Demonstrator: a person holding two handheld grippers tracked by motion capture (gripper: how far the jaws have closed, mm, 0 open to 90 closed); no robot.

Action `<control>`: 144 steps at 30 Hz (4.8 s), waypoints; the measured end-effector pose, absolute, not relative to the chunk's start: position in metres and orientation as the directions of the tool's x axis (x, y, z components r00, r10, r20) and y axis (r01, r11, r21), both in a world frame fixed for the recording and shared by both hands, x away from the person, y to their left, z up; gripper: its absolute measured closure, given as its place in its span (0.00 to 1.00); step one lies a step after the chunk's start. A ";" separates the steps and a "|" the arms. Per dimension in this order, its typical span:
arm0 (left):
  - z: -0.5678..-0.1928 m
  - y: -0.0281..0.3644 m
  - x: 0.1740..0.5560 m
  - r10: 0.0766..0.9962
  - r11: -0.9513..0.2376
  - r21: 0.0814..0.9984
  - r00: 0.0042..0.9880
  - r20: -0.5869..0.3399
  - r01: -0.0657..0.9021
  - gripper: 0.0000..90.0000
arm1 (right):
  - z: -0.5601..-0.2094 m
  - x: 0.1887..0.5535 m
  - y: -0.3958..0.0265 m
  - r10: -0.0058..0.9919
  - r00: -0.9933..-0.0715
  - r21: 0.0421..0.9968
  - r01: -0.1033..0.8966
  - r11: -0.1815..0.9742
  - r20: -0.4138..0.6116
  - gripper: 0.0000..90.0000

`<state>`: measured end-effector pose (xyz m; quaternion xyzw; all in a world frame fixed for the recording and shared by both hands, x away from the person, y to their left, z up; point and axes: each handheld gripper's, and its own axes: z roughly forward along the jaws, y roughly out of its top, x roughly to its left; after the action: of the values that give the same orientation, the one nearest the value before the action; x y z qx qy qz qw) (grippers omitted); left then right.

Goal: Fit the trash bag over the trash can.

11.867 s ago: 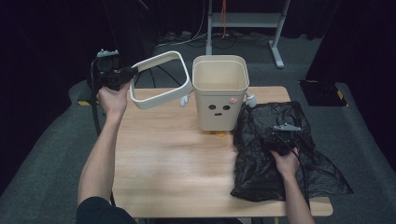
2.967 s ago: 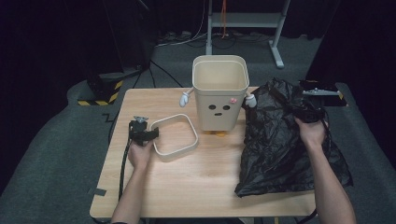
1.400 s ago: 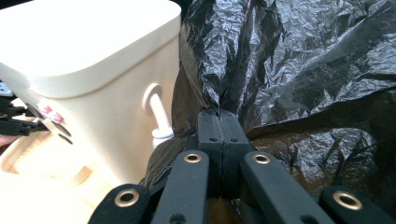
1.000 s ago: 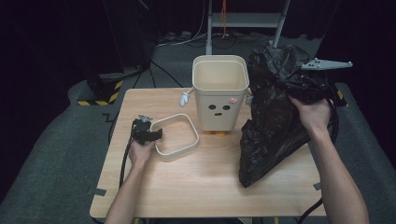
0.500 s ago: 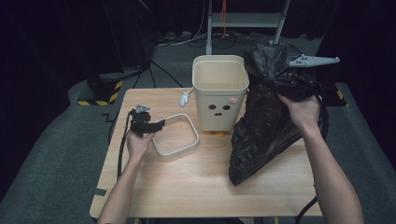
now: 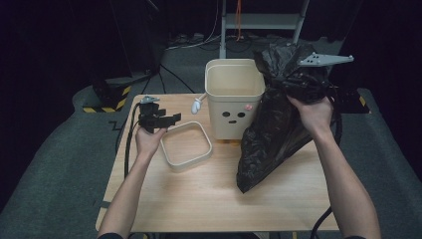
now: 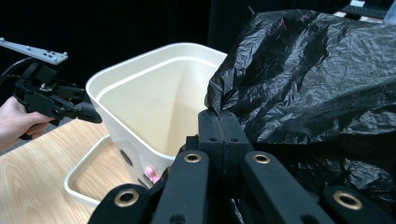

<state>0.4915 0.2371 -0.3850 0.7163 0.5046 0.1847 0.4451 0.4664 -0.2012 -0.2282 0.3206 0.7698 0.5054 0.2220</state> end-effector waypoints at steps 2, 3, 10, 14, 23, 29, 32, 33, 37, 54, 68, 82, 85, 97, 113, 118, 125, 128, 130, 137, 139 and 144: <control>-0.379 0.236 0.491 0.885 -0.102 0.829 0.430 -0.177 0.550 0.30 | -0.227 0.467 -0.196 0.711 -0.703 0.920 0.263 0.291 -0.024 1.00; -0.375 0.235 0.491 0.884 -0.107 0.831 0.435 -0.171 0.545 0.30 | -0.227 0.468 -0.194 0.707 -0.706 0.919 0.265 0.293 -0.022 1.00; -0.345 0.227 0.491 0.866 -0.112 0.855 0.471 -0.166 0.507 0.30 | -0.234 0.474 -0.178 0.693 -0.720 0.911 0.266 0.314 -0.029 1.00; -0.326 0.223 0.493 0.854 -0.109 0.869 0.492 -0.167 0.483 0.29 | -0.239 0.477 -0.172 0.684 -0.729 0.905 0.274 0.325 -0.024 1.00; -0.291 0.205 0.499 0.840 -0.157 0.883 0.530 -0.118 0.443 0.28 | -0.243 0.489 -0.169 0.690 -0.724 0.896 0.306 0.323 -0.001 1.00; -0.275 0.194 0.502 0.824 -0.151 0.892 0.552 -0.125 0.427 0.28 | -0.233 0.491 -0.165 0.685 -0.728 0.902 0.291 0.318 -0.007 1.00; -0.266 0.188 0.505 0.815 -0.142 0.892 0.562 -0.142 0.430 0.26 | -0.233 0.492 -0.159 0.673 -0.739 0.901 0.285 0.327 -0.011 1.00; -0.262 0.184 0.506 0.811 -0.139 0.894 0.566 -0.145 0.427 0.26 | -0.234 0.492 -0.158 0.670 -0.743 0.900 0.286 0.328 -0.008 1.00; -0.253 0.172 0.507 0.803 -0.156 0.901 0.583 -0.122 0.404 0.25 | -0.241 0.495 -0.152 0.658 -0.753 0.893 0.296 0.339 0.001 1.00; -0.235 0.121 0.520 0.748 -0.223 0.898 0.657 -0.091 0.378 0.25 | -0.244 0.493 -0.142 0.641 -0.767 0.891 0.283 0.354 -0.011 1.00; -0.231 0.086 0.534 0.721 -0.244 0.882 0.683 -0.113 0.403 0.26 | -0.253 0.496 -0.126 0.621 -0.783 0.851 0.302 0.430 -0.035 1.00; -0.235 0.066 0.542 0.680 -0.280 0.867 0.723 -0.125 0.413 0.46 | -0.256 0.494 -0.127 0.590 -0.806 0.846 0.288 0.450 -0.040 1.00; -0.236 0.063 0.542 0.669 -0.300 0.863 0.734 -0.113 0.407 0.59 | -0.257 0.494 -0.127 0.589 -0.808 0.849 0.285 0.446 -0.038 1.00; -0.239 0.056 0.537 0.669 -0.406 0.833 0.743 -0.011 0.377 0.99 | -0.258 0.490 -0.128 0.585 -0.809 0.854 0.270 0.445 -0.049 0.91; -0.242 0.062 0.526 0.687 -0.472 0.806 0.722 0.082 0.358 1.00 | -0.236 0.469 -0.160 0.731 -0.668 0.907 0.208 0.365 -0.141 0.53; -0.244 0.061 0.526 0.691 -0.473 0.802 0.718 0.082 0.364 1.00 | -0.236 0.471 -0.172 0.771 -0.624 0.904 0.245 0.351 -0.130 0.49; -0.246 0.060 0.525 0.691 -0.481 0.801 0.717 0.094 0.358 1.00 | -0.250 0.485 -0.176 0.790 -0.603 0.879 0.312 0.361 -0.111 0.55; -0.250 0.057 0.525 0.685 -0.495 0.791 0.721 0.102 0.358 1.00 | -0.257 0.489 -0.179 0.777 -0.624 0.888 0.309 0.340 -0.081 0.68; -0.253 0.057 0.525 0.685 -0.493 0.790 0.722 0.094 0.365 1.00 | -0.257 0.491 -0.179 0.765 -0.642 0.891 0.313 0.329 -0.057 0.79; -0.256 0.059 0.526 0.684 -0.477 0.802 0.724 0.083 0.359 1.00 | -0.251 0.485 -0.175 0.756 -0.642 0.881 0.275 0.386 -0.131 0.99; -0.256 0.061 0.525 0.672 -0.458 0.821 0.738 0.068 0.341 0.99 | -0.248 0.482 -0.174 0.750 -0.644 0.875 0.266 0.404 -0.150 1.00; -0.254 0.075 0.522 0.688 -0.372 0.870 0.726 0.024 0.323 0.83 | -0.238 0.480 -0.170 0.730 -0.667 0.890 0.231 0.393 -0.149 1.00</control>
<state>0.5218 0.0746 -0.2538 0.8046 0.3141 0.1961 0.4642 0.4800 -0.1697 -0.2378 0.3044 0.7892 0.4592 0.2715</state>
